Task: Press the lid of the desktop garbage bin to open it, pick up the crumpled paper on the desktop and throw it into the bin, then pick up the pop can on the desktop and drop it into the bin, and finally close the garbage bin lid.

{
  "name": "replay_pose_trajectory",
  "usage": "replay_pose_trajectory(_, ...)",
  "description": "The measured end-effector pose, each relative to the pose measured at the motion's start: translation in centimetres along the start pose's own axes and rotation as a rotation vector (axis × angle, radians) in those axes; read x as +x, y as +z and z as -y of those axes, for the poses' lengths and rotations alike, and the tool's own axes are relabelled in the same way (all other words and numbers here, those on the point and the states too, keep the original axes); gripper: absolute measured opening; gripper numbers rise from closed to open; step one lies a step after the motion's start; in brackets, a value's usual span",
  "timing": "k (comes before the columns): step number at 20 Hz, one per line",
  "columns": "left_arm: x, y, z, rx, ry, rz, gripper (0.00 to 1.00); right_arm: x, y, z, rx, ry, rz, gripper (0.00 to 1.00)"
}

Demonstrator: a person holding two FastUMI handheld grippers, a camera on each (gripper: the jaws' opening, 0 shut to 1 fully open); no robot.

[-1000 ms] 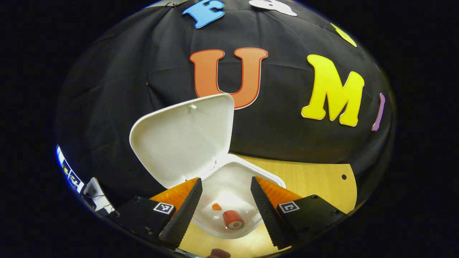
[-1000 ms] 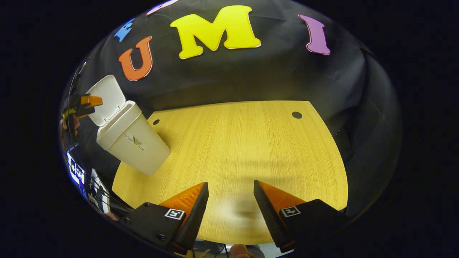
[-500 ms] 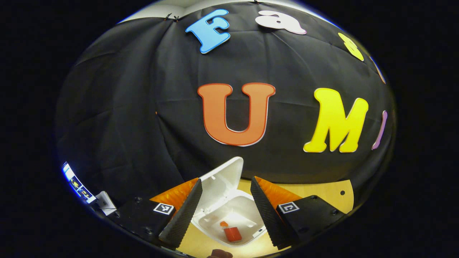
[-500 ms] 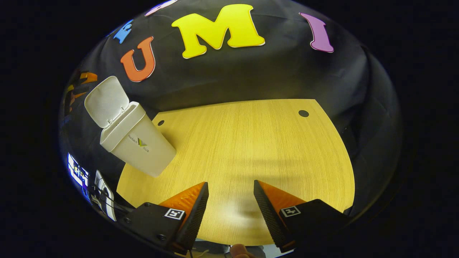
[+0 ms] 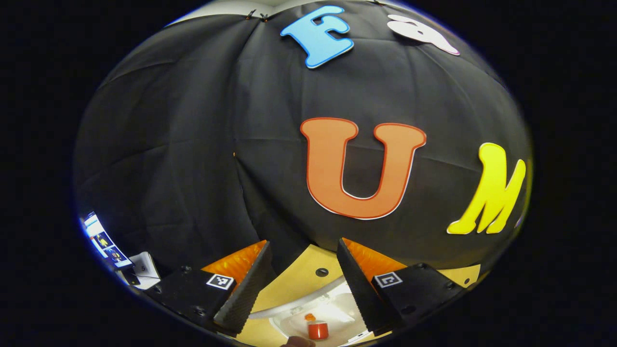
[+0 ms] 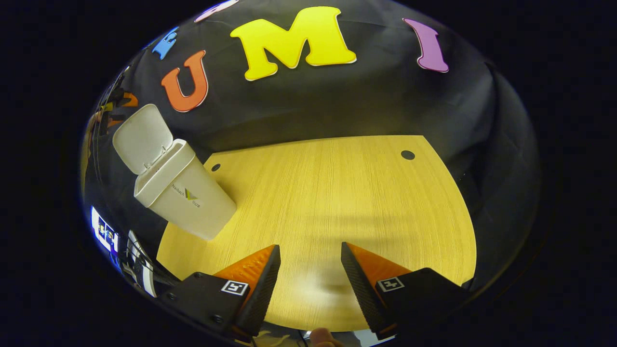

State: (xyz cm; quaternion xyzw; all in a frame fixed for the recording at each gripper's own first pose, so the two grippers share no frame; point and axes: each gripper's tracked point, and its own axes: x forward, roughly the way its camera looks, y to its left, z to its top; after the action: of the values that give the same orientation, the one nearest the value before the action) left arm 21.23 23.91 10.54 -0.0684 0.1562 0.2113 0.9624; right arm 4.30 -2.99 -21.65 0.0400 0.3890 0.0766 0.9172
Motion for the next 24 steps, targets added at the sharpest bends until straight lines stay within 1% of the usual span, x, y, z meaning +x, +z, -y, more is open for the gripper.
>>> replay_pose_trajectory(3,1.1,-2.1,-0.4,-0.059,0.007,-0.077,0.91,0.0,-0.1,0.7,0.001,-0.019,0.002,0.81)
replay_pose_trajectory(5,1.1,-2.2,-0.3,-0.108,-0.014,-0.089,0.91,0.0,-0.5,1.0,0.013,-0.026,-0.010,0.81)
replay_pose_trajectory(8,1.1,-2.7,-0.3,-0.143,-0.024,-0.083,0.91,0.3,-1.0,1.3,0.010,-0.028,-0.016,0.81)
replay_pose_trajectory(11,1.1,-4.2,0.5,-0.189,-0.057,-0.103,0.91,0.3,-1.6,1.4,0.007,-0.020,-0.024,0.81)
replay_pose_trajectory(12,1.2,-4.9,0.8,-0.184,-0.059,-0.112,0.92,0.2,-1.9,1.5,0.002,-0.017,-0.024,0.81)
replay_pose_trajectory(13,1.3,-5.7,0.9,-0.167,-0.060,-0.109,0.95,0.1,-2.2,1.6,-0.008,-0.015,-0.026,0.81)
replay_pose_trajectory(14,1.2,-6.3,1.2,-0.163,-0.065,-0.112,0.95,0.1,-2.4,1.8,-0.019,-0.015,-0.024,0.81)
replay_pose_trajectory(16,-0.3,-8.2,2.7,-0.176,-0.105,-0.129,0.95,-0.1,-2.7,2.3,-0.042,-0.013,-0.018,0.81)
replay_pose_trajectory(17,-0.9,-9.3,3.8,-0.173,-0.107,-0.133,0.95,-0.1,-2.8,2.5,-0.048,-0.006,-0.014,0.81)
replay_pose_trajectory(20,-1.9,-12.4,5.1,-0.182,-0.092,-0.136,0.95,0.0,-3.1,3.1,-0.060,0.006,-0.010,0.81)
replay_pose_trajectory(24,-2.5,-15.6,6.2,-0.117,-0.057,-0.134,0.95,0.4,-3.3,3.9,-0.069,0.043,-0.014,0.81)
